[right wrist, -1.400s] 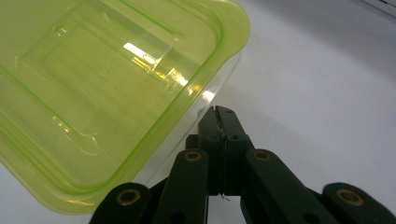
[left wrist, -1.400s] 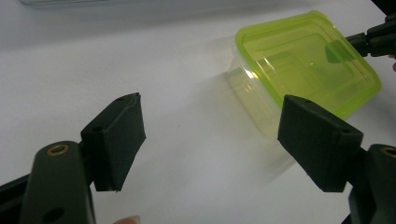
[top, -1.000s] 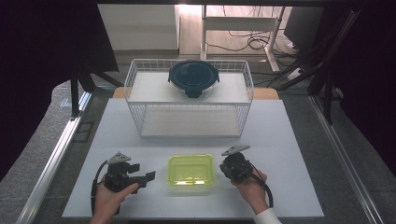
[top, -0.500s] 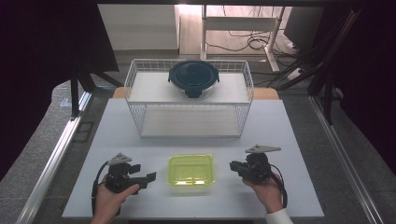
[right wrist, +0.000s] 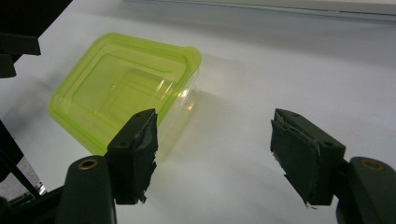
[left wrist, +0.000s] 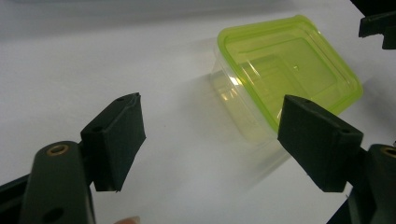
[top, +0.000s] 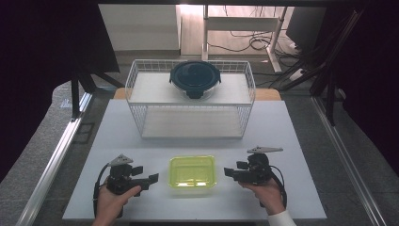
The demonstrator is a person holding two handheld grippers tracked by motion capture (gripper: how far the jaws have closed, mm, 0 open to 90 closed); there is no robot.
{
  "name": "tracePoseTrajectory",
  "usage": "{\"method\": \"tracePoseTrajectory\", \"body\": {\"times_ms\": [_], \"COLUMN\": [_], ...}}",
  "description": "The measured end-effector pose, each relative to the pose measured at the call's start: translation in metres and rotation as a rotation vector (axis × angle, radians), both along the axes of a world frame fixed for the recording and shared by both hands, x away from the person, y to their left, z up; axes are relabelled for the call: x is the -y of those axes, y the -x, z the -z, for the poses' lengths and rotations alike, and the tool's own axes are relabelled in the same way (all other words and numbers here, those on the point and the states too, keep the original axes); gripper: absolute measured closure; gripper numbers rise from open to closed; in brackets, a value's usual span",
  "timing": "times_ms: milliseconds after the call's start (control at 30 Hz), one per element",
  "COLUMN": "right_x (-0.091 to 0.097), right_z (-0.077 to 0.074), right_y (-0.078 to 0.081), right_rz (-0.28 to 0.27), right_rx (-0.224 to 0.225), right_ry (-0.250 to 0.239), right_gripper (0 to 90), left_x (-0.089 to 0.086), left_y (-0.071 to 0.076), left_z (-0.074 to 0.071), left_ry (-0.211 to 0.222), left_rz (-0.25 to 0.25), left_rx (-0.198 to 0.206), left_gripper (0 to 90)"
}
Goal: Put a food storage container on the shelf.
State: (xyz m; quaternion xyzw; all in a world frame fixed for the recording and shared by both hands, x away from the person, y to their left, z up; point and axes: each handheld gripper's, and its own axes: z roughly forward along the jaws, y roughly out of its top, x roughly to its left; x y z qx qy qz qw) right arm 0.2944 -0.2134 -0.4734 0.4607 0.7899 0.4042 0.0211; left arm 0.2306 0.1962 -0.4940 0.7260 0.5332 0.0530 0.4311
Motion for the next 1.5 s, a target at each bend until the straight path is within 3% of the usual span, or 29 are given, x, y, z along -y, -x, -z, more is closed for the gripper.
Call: {"method": "tracePoseTrajectory", "body": {"times_ms": [333, 667, 967, 1100, 1333, 1467, 1500], "right_x": [-0.008, -0.017, -0.027, -0.032, -0.036, -0.037, -0.037], "right_z": [0.001, 0.001, 0.009, 0.016, 0.024, 0.03, 0.032], "right_y": [0.001, -0.002, -0.007, -0.011, -0.014, -0.016, -0.016], "right_rz": [-0.048, -0.058, -0.06, -0.052, -0.037, -0.03, -0.031], "right_rx": [-0.014, -0.043, -0.078, -0.112, -0.149, -0.179, -0.193], "right_ry": [-0.029, -0.059, -0.075, -0.114, -0.112, -0.13, -0.142], "right_gripper": [36.2, 38.7, 41.6, 43.5, 46.8, 49.4, 50.4], "left_x": [0.007, 0.018, 0.025, 0.031, 0.03, 0.028, 0.028], "left_y": [-0.004, -0.016, -0.034, -0.041, -0.047, -0.049, -0.049], "left_z": [0.001, 0.0, 0.006, 0.013, 0.02, 0.024, 0.024], "left_ry": [0.002, 0.038, 0.117, 0.146, 0.205, 0.277, 0.274], "left_rz": [0.012, 0.031, 0.047, 0.06, 0.061, 0.087, 0.083], "left_rx": [-0.005, -0.032, -0.106, -0.148, -0.192, -0.226, -0.23], "left_gripper": [23.7, 27.8, 30.3, 32.1, 34.6, 42.5, 43.0]}}
